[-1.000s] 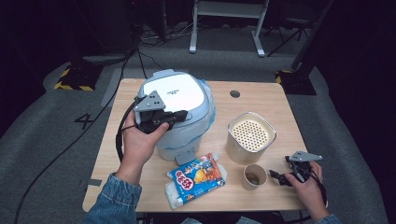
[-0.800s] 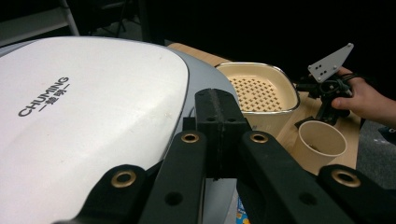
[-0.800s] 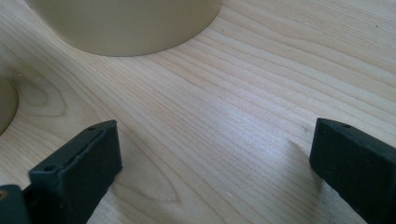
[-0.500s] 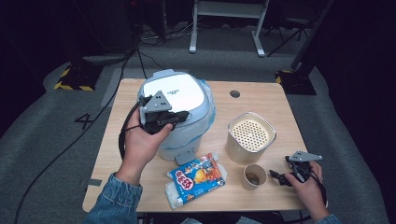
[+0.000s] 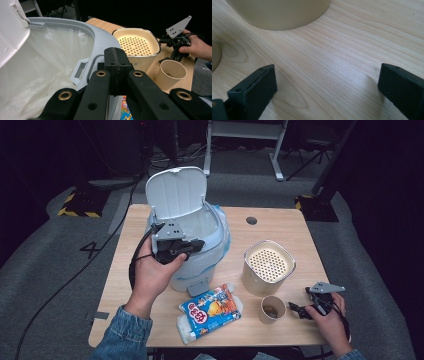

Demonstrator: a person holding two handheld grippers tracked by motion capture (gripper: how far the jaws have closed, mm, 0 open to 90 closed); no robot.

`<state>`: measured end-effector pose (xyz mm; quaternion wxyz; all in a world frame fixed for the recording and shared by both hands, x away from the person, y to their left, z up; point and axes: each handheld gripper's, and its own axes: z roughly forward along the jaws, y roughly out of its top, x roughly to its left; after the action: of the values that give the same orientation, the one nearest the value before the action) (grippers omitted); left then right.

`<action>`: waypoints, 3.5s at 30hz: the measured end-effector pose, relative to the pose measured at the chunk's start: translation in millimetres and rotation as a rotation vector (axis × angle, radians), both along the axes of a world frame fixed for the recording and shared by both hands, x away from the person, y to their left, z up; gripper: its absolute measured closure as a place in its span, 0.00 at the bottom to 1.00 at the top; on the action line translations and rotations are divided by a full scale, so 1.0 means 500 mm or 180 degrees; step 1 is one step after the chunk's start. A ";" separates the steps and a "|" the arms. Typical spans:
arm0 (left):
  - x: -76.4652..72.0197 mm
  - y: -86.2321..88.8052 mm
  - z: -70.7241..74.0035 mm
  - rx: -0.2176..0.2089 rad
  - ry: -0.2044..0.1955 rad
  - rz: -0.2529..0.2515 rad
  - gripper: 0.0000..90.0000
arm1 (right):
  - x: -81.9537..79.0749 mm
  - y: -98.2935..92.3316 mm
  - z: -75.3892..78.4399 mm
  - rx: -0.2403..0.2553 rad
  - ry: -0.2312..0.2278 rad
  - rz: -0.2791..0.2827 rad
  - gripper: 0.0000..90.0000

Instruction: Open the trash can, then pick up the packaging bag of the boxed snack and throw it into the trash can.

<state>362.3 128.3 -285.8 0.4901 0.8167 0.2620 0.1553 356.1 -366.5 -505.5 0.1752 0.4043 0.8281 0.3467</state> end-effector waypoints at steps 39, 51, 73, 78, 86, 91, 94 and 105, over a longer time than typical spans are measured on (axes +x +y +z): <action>-0.095 -0.027 -0.173 0.0165 0.0337 -0.0081 0.42 | 0.000 0.000 0.000 0.0001 -0.0001 0.0001 0.02; -0.064 -0.038 -0.285 0.0360 0.0639 -0.0013 0.40 | 0.000 0.000 0.000 0.0000 0.0000 0.0001 0.02; -0.070 -0.044 -0.368 0.0638 0.1261 -0.0108 0.50 | 0.000 0.000 0.000 0.0001 0.0000 0.0001 0.02; -0.076 -0.059 -0.367 0.0625 0.1377 -0.0248 0.52 | 0.000 0.000 0.000 0.0000 0.0000 0.0000 0.02; -0.048 -0.091 -0.372 0.0641 0.1448 -0.0277 0.50 | 0.000 0.000 0.000 0.0000 0.0000 0.0001 0.02; -0.031 -0.113 -0.376 0.0662 0.1584 -0.0216 0.51 | 0.000 0.000 0.000 0.0001 0.0000 0.0000 0.02; -0.023 -0.121 -0.380 0.0702 0.1627 -0.0219 0.53 | 0.000 0.000 0.000 0.0000 0.0000 0.0000 0.02; -0.027 -0.110 -0.343 0.0613 0.1453 -0.0326 0.96 | 0.000 0.000 0.000 0.0001 0.0000 0.0000 0.02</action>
<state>349.0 73.2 -457.3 0.3454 0.8858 0.3081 -0.0338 356.2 -366.5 -505.5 0.1751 0.4043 0.8281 0.3467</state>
